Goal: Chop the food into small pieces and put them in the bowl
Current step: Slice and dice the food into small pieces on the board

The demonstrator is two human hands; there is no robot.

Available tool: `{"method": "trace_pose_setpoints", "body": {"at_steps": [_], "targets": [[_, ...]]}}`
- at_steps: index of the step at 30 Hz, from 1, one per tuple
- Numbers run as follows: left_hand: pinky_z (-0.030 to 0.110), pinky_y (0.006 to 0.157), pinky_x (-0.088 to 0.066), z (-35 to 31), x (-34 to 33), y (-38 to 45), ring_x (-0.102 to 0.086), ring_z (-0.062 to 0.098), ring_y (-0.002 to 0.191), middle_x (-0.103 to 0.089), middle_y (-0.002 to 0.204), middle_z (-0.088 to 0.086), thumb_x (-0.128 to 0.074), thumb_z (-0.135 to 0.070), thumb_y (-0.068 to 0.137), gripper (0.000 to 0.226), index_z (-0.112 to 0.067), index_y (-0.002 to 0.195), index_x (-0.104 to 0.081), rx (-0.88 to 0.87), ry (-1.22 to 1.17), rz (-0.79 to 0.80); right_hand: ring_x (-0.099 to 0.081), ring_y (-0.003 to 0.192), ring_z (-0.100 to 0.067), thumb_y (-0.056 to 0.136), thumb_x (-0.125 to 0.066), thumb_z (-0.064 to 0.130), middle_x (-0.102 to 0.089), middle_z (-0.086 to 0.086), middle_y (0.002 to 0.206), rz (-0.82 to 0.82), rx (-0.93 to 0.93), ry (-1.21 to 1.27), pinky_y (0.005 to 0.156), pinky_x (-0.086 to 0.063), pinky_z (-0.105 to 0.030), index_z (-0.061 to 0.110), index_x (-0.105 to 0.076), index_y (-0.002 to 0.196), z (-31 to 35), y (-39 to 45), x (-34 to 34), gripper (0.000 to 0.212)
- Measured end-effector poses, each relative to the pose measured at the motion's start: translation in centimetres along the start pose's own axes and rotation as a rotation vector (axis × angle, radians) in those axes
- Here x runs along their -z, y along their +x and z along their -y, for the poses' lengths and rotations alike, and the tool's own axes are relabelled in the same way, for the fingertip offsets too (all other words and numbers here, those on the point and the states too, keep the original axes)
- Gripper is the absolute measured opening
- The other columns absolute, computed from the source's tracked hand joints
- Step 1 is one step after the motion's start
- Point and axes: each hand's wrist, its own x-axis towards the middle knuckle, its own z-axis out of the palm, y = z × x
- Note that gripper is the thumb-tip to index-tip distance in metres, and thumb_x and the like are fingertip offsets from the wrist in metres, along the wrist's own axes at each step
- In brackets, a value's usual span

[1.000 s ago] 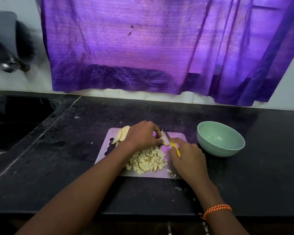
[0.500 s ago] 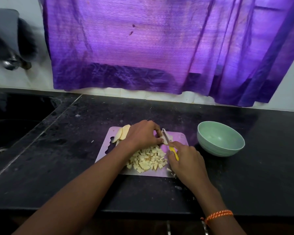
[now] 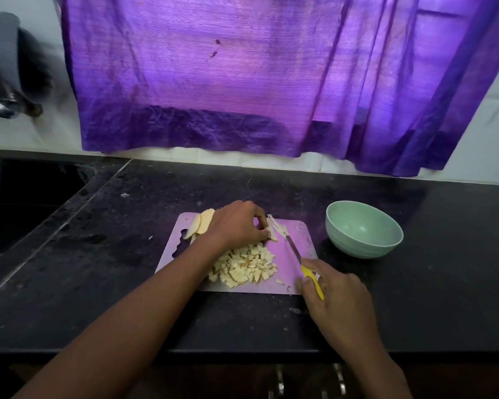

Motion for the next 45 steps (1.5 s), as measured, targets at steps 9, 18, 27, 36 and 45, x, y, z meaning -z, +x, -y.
{"method": "trace_pose_setpoints", "body": {"at_steps": [9,18,27,36,45], "targets": [[0.036,0.076,-0.062,0.1,-0.1,0.1,-0.067,0.005,0.088,-0.077,0.108,-0.02,-0.08,-0.057,0.084,0.024,-0.037,0.096,-0.081,0.001,-0.003,-0.002,-0.056,0.082,-0.023,0.098,-0.048,0.047,-0.07,-0.002,0.096,0.037,0.019,-0.105,0.065,-0.034,-0.035,0.038,-0.058,0.137,1.5,3.5,-1.7,0.042],[0.038,0.074,-0.063,0.3,-0.3,0.1,-0.068,0.006,0.088,-0.077,0.1,-0.017,-0.08,-0.061,0.082,0.026,-0.036,0.09,-0.079,0.003,0.005,-0.022,-0.064,0.095,-0.028,0.098,-0.053,0.038,-0.071,-0.007,0.107,0.039,0.029,-0.103,0.074,-0.048,-0.037,0.03,-0.062,0.133,2.6,7.5,-2.8,0.037],[0.032,0.074,-0.058,-0.1,0.3,-0.2,-0.065,0.008,0.099,-0.076,0.11,-0.019,-0.077,-0.062,0.084,0.03,-0.033,0.09,-0.08,-0.064,0.061,-0.06,-0.062,0.085,-0.025,0.094,-0.05,0.041,-0.072,-0.005,0.097,-0.053,-0.05,-0.009,0.075,-0.054,-0.038,0.032,-0.06,0.137,0.8,7.1,-3.4,0.045],[0.036,0.106,-0.037,-1.0,-0.1,-0.9,-0.054,0.011,0.12,-0.066,0.124,-0.016,-0.066,-0.029,0.096,0.039,-0.034,0.132,-0.054,-0.258,-0.092,0.031,-0.061,0.082,-0.031,0.095,-0.055,0.033,-0.071,-0.009,0.092,-0.092,-0.089,0.029,0.072,-0.054,-0.04,0.029,-0.063,0.132,0.3,6.4,-3.0,0.038],[0.035,0.114,-0.027,-1.3,-0.4,-1.0,-0.047,0.009,0.127,-0.064,0.131,-0.017,-0.065,-0.02,0.098,0.054,-0.038,0.146,-0.049,-0.287,-0.089,0.078,-0.055,0.081,-0.025,0.098,-0.053,0.034,-0.07,-0.008,0.097,-0.062,-0.101,-0.012,0.07,-0.049,-0.036,0.03,-0.061,0.137,0.3,6.5,-3.0,0.04]]}}
